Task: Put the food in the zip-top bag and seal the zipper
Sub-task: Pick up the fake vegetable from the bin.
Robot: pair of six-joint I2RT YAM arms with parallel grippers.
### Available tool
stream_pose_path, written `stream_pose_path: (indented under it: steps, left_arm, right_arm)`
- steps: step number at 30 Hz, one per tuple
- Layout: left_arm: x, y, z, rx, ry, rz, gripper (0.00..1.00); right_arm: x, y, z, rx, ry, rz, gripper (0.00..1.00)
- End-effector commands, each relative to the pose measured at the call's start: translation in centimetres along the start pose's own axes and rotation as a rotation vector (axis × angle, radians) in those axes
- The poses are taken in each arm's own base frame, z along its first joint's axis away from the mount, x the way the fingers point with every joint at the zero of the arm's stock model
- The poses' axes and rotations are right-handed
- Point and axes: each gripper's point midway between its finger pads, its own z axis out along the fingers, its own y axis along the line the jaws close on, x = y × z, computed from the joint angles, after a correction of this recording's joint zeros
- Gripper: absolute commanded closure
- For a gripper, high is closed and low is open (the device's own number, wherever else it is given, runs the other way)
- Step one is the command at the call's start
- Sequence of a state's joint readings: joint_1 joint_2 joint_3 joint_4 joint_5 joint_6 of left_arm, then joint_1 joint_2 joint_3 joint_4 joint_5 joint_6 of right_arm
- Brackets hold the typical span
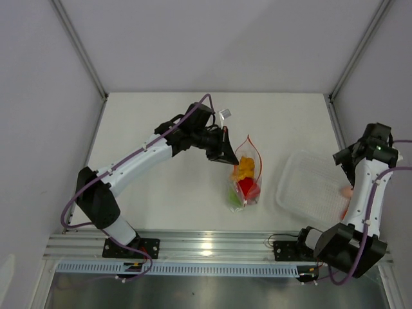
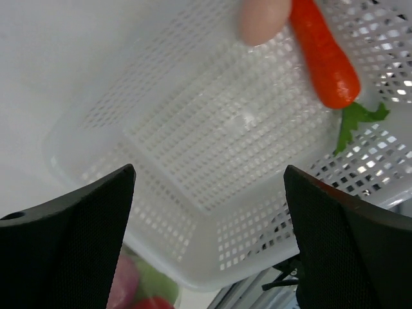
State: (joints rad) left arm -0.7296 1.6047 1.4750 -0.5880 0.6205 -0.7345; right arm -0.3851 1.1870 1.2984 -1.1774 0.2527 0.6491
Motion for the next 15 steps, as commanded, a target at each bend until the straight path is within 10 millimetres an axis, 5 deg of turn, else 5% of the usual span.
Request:
stream_pose_path:
  steps: [1,9,15]
  left_arm:
    - [-0.3,-1.5,-1.6,0.036,-0.031,0.053,1.0]
    - [-0.4,-1.9,-1.1,0.071,-0.013,0.046,0.99]
    - [0.0,-2.2,-1.6,0.074,0.0,0.056,0.99]
  right_arm:
    - [-0.7,-1.8,0.5,-0.052,-0.032,0.025,0.03]
    - [1.4,-9.1,5.7,0.252,-0.031,0.157,0.04]
    - [0.4,-9.2,6.6,0.218,-0.09,0.233,0.06]
